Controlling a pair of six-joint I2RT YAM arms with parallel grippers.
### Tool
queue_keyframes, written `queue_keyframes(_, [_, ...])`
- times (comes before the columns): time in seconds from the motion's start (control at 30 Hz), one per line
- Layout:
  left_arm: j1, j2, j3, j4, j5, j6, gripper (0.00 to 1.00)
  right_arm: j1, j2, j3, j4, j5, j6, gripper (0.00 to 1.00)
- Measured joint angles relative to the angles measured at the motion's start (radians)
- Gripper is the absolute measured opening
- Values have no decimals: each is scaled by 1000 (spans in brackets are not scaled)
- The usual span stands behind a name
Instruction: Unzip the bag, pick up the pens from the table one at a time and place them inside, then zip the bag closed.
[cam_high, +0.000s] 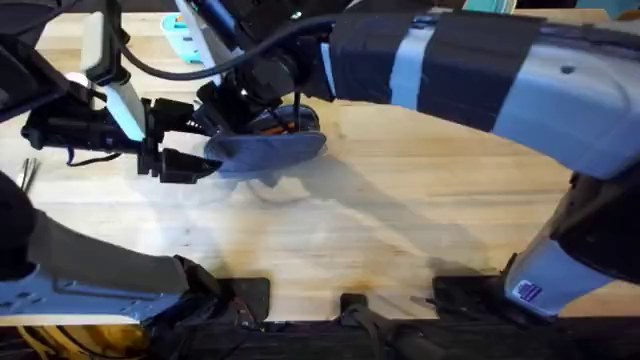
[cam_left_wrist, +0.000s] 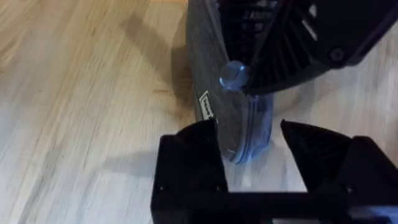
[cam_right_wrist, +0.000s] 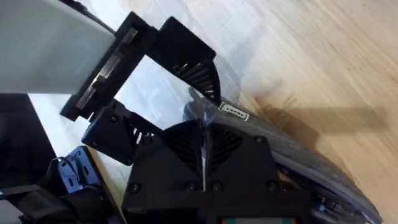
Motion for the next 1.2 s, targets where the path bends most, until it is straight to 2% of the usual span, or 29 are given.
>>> queue_keyframes(0.07, [0, 1, 0, 4, 0, 0, 622, 0, 0, 0, 0, 0, 0, 29])
queue_keyframes(0.13, [0, 1, 0, 5, 14, 0, 551, 0, 0, 0, -1, 0, 0, 29])
queue_keyframes(0.23, [0, 1, 0, 5, 18, 0, 520, 0, 0, 0, -1, 0, 0, 30])
queue_keyframes(0.27, [0, 1, 0, 5, 19, -2, 477, 0, 0, 0, -1, 0, 0, 30])
queue_keyframes(0.3, [0, 1, 0, 4, 19, -6, 370, 0, 0, 0, -1, 0, 0, 30])
queue_keyframes(0.33, [0, 1, 0, 7, 20, -5, 210, 0, 0, 0, -2, 0, 0, 29])
queue_keyframes(0.37, [0, 1, 0, 10, 20, -3, 89, 0, 0, 0, -2, -1, 0, 29])
queue_keyframes(0.4, [-2, 1, 0, 9, 22, -4, 59, 0, 0, 0, -2, -3, 0, 29])
queue_keyframes(0.9, [-3, 1, 0, 8, 21, -6, 41, -17, 0, 0, -31, -8, 0, 29])
queue_keyframes(1.2, [-3, 1, 0, 7, 19, -6, 41, -173, 0, 0, -187, -29, 0, 29])
